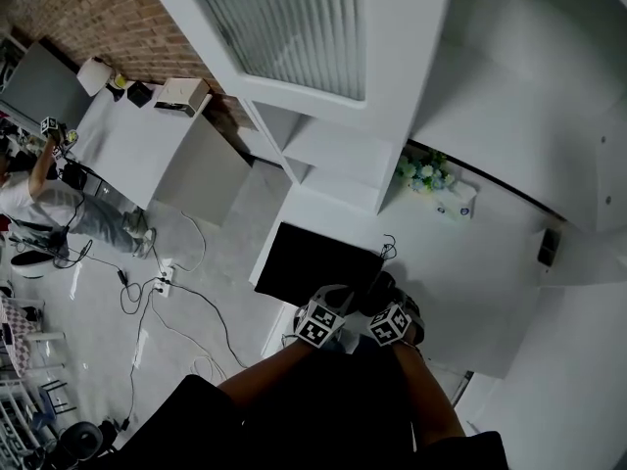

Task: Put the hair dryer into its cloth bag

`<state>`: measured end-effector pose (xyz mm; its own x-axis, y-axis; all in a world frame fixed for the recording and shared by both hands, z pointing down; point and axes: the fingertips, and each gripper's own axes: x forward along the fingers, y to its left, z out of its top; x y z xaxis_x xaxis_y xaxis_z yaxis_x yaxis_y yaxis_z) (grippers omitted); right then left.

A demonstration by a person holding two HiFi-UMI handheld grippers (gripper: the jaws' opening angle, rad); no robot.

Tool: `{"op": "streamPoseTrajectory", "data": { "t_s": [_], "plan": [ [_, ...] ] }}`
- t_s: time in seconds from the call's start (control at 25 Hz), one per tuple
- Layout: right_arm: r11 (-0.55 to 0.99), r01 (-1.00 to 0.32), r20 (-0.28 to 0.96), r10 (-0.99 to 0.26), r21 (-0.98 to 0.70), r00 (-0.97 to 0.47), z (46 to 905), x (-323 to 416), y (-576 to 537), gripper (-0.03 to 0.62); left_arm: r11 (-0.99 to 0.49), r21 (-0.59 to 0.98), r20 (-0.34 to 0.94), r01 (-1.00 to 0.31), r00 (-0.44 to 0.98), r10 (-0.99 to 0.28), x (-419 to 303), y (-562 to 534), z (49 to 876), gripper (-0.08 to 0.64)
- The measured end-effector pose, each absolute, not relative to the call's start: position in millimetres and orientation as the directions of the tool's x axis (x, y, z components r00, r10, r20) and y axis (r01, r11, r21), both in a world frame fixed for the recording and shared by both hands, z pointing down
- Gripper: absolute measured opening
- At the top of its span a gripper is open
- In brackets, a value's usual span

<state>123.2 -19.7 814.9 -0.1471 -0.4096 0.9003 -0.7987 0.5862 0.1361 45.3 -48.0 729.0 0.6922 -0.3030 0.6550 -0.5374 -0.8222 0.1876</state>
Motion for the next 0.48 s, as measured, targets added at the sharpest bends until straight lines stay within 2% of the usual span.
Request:
{"op": "streamPoseTrajectory", "data": {
  "t_s": [0.16, 0.48],
  "plan": [
    [0.612, -0.783, 0.927, -0.35, 0.114, -0.138, 831.1, 118.9, -17.6, 0.167, -0.812, 0.225, 0.623, -0.538, 0.72, -0.304, 44.4, -44.4, 724.4, 0.035],
    [0.675, -0.706, 0.942, -0.333, 0.214, -0.033, 832.4, 116.7, -18.4, 0.169, -0.776, 0.276, 0.592, -0.567, 0.736, -0.328, 32.6, -40.7, 718.8, 0.035]
  ]
}}
